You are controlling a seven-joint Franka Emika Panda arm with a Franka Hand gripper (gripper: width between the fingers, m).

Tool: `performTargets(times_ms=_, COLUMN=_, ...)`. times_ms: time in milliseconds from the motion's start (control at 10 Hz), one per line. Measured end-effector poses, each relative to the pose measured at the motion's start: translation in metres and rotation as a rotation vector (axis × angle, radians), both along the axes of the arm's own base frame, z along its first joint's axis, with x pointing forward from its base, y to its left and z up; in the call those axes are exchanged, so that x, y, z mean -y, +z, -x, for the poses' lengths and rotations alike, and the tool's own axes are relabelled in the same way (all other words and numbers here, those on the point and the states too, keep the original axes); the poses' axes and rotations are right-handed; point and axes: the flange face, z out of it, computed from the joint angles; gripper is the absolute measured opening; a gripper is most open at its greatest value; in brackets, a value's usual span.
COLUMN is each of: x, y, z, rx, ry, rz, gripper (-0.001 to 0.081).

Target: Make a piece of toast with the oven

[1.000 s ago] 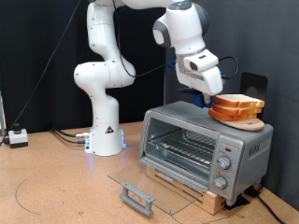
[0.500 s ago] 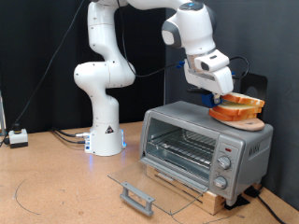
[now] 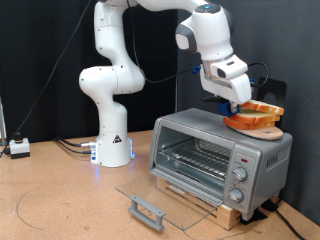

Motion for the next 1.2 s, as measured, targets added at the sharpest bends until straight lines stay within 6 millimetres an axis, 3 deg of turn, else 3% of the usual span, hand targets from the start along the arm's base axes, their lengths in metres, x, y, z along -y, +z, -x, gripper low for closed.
performTargets(times_ms=800, x=0.021, y=0.005, z=-0.009, rx=0.002, ry=-0.031, rz=-0.02, gripper=0.0413)
performTargets(times_ms=1200, x=0.027, y=-0.001, z=-0.004, rx=-0.079, ry=0.029, rz=-0.093, gripper=0.0413)
